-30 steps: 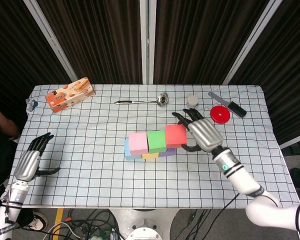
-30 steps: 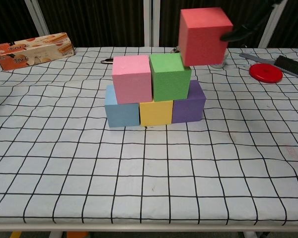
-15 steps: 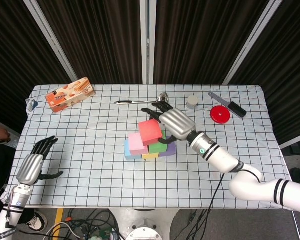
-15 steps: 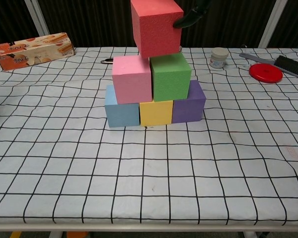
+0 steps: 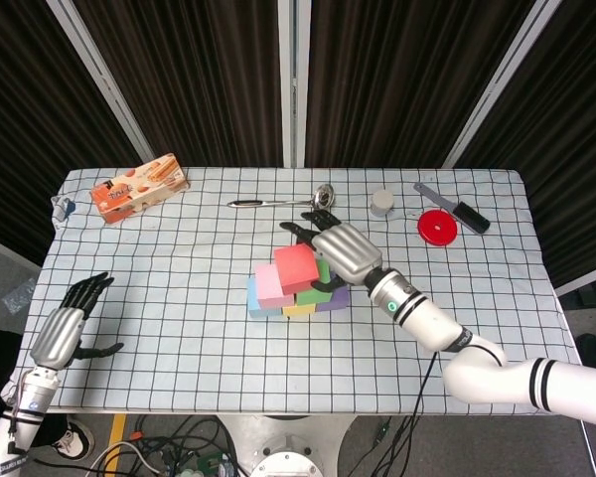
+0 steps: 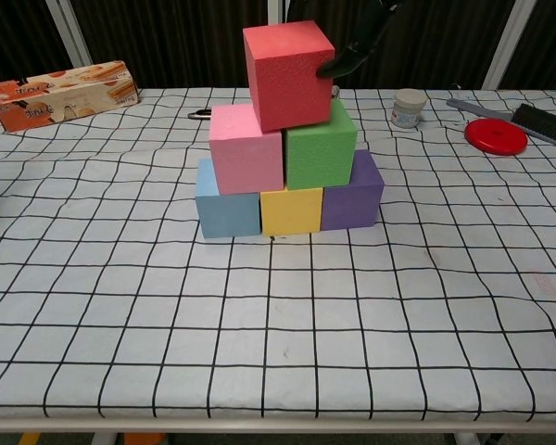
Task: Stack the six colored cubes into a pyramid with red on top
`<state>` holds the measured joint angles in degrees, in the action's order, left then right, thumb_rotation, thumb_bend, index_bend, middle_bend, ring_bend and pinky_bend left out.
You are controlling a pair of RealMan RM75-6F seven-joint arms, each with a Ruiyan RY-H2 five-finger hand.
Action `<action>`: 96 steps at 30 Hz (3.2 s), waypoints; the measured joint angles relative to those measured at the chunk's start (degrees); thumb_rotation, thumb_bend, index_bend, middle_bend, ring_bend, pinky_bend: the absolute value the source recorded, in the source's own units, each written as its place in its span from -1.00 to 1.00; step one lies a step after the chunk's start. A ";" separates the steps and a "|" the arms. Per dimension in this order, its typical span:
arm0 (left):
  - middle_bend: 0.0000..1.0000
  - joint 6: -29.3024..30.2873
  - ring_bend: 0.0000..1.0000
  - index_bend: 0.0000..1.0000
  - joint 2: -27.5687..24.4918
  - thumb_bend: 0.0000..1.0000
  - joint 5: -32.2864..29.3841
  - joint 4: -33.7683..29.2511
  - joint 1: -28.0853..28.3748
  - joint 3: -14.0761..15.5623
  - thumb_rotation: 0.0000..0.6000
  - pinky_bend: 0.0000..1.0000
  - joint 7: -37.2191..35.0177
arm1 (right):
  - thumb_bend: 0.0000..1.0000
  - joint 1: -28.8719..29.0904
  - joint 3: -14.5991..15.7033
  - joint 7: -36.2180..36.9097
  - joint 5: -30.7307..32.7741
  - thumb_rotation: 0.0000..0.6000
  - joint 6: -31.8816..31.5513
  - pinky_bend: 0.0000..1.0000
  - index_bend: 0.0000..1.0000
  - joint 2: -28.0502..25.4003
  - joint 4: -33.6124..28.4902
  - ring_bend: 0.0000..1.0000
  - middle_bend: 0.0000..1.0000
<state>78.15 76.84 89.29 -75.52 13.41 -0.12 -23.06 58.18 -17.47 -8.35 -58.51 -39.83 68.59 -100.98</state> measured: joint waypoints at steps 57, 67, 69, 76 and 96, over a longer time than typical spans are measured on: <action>-0.95 -0.28 -1.00 -0.85 1.72 -1.00 -0.95 3.43 0.55 -0.28 1.00 -0.93 0.13 | -0.40 3.69 3.28 -6.23 10.14 1.00 -6.99 -1.00 -1.00 0.73 -4.03 -0.98 -0.09; -0.95 -0.37 -1.00 -0.85 1.61 -1.00 -0.90 3.46 0.42 -0.05 1.00 -0.93 -0.52 | -0.39 3.99 3.32 -8.90 14.36 1.00 -10.23 -1.00 -1.00 1.36 -6.02 -0.95 -0.07; -0.95 -0.50 -1.00 -0.85 1.53 -1.00 -0.85 3.49 0.44 0.04 1.00 -0.93 -0.83 | -0.39 4.22 3.20 -9.26 15.35 1.00 -10.44 -1.00 -1.00 1.44 -6.37 -0.95 -0.07; -0.95 -0.81 -1.00 -0.85 1.39 -1.00 -0.79 3.46 0.58 0.10 1.00 -0.93 -1.57 | -0.38 5.37 2.88 -10.94 18.53 1.00 -10.81 -1.00 -1.00 1.11 -7.83 -0.95 -0.07; -0.95 -0.85 -1.00 -0.85 1.19 -1.00 -0.85 3.20 0.53 0.14 1.00 -0.93 -1.33 | -0.38 7.27 3.51 -12.57 22.63 1.00 -10.86 -1.00 -1.00 1.14 -7.98 -0.95 -0.08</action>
<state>77.30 78.03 88.44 -72.32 13.94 0.02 -24.39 65.45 -13.96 -20.92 -35.88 -50.70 69.73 -108.96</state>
